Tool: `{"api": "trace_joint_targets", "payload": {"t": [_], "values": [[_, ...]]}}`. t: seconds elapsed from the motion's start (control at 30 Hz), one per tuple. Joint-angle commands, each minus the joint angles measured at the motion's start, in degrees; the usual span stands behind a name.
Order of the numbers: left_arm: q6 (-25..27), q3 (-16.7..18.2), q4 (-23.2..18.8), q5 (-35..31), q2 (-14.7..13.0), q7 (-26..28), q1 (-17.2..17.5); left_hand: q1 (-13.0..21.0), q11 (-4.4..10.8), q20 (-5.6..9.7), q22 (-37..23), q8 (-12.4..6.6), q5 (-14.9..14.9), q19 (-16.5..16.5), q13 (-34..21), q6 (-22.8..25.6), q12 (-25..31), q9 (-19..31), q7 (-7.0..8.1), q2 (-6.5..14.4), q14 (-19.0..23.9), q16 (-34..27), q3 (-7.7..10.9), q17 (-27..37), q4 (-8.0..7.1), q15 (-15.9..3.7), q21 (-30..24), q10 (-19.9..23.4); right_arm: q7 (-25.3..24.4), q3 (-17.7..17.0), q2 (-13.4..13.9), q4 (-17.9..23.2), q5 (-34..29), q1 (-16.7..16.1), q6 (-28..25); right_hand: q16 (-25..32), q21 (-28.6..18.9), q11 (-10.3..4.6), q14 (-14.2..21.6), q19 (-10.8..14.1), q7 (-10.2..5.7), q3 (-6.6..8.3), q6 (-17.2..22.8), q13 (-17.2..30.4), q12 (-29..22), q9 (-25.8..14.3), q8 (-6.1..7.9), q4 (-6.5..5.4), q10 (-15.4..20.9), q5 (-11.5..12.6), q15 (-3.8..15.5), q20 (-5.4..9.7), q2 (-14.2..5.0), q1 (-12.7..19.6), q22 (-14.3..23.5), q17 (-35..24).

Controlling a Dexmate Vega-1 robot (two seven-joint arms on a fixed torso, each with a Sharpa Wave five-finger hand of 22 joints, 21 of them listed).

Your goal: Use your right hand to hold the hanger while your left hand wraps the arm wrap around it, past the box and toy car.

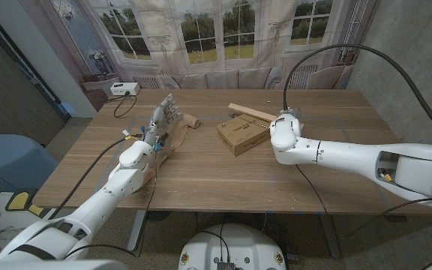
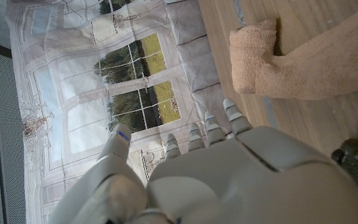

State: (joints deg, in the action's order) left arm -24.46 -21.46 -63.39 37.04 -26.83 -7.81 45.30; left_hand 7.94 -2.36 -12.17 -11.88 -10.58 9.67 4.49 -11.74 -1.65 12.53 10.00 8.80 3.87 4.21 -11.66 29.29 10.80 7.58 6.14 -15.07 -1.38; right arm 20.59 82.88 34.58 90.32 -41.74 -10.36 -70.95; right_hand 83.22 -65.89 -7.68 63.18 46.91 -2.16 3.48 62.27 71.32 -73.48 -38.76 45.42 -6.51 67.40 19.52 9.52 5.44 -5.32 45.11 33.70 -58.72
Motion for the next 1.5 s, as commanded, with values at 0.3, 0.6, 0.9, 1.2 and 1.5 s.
{"api": "trace_joint_targets", "payload": {"t": [0.3,0.6,0.9,1.2,1.5], "values": [[1.5,-0.2,-3.9,-1.2,-1.5,1.7,1.2,0.0,-0.05,-0.12,-0.1,-0.02,0.3,0.5,-0.1,-0.1,0.3,0.3,-0.09,0.5,0.0,0.2,0.43,0.1,-0.16,0.1,-0.1,0.4,-26.1,-15.7,3.7,10.3,-3.2,-16.3,4.2,6.6,-1.6,-0.62,3.2,1.2,0.6,0.29,1.1,-0.2,-2.8,0.5,1.09,-0.44,0.8,0.9,2.59,1.44,-4.14,-1.6,-0.8,-12.8],[3.3,-0.1,-8.6,-2.5,-3.7,4.0,2.8,0.3,-0.24,-0.13,-0.1,-0.01,0.3,0.4,-0.1,-0.3,0.5,0.3,-0.1,0.4,0.1,0.3,0.55,0.1,0.09,0.06,-0.1,0.9,-34.2,-21.5,1.7,11.5,-3.3,-21.6,6.6,7.0,-2.3,-0.77,3.6,1.7,0.6,0.35,1.4,-0.3,-4.5,0.7,1.67,-0.59,0.6,1.1,2.57,1.48,-4.24,-1.1,-1.6,-12.8],[8.1,0.4,-15.6,-5.5,-7.7,9.1,5.0,0.7,-0.24,-0.13,0.0,-0.04,0.3,0.2,-0.1,-0.4,0.6,0.3,-0.25,0.2,0.1,0.3,0.65,0.1,0.46,-0.15,0.0,1.1,-35.7,-23.1,0.8,12.8,-4.3,-23.3,9.5,7.1,-2.9,-0.79,4.1,2.2,0.58,0.45,1.6,-0.3,-5.8,0.8,2.1,-0.76,1.1,1.2,2.59,1.44,-4.41,-0.9,-2.1,-12.8],[21.1,0.5,-27.5,-11.2,-15.1,16.6,7.0,3.1,-0.89,-0.09,0.0,-0.25,0.5,-0.7,-0.2,-0.5,0.2,0.4,-1.78,-0.9,-1.4,0.8,1.2,0.1,2.11,-0.2,0.6,0.1,-36.3,-25.1,0.8,14.0,-4.6,-25.8,11.4,7.1,-3.6,-0.91,4.5,2.0,0.7,0.56,1.7,-0.3,-7.0,0.9,2.54,-0.95,0.7,1.2,2.56,1.37,-4.45,-0.6,-2.4,-12.8],[41.0,-1.5,-37.6,-16.0,-20.2,22.5,4.6,5.4,-0.64,-0.03,-0.2,0.05,0.4,-0.6,-0.5,-3.2,-0.4,0.5,-1.28,-2.4,-2.7,0.9,1.35,0.2,2.7,-0.1,0.5,-2.0,-36.7,-26.9,1.2,15.3,-5.1,-27.9,13.0,7.1,-4.4,-0.83,4.8,2.0,0.79,0.66,1.8,-0.3,-8.7,1.6,2.86,-1.18,0.3,1.1,2.54,1.36,-4.45,-0.3,-3.0,-12.8]]}}
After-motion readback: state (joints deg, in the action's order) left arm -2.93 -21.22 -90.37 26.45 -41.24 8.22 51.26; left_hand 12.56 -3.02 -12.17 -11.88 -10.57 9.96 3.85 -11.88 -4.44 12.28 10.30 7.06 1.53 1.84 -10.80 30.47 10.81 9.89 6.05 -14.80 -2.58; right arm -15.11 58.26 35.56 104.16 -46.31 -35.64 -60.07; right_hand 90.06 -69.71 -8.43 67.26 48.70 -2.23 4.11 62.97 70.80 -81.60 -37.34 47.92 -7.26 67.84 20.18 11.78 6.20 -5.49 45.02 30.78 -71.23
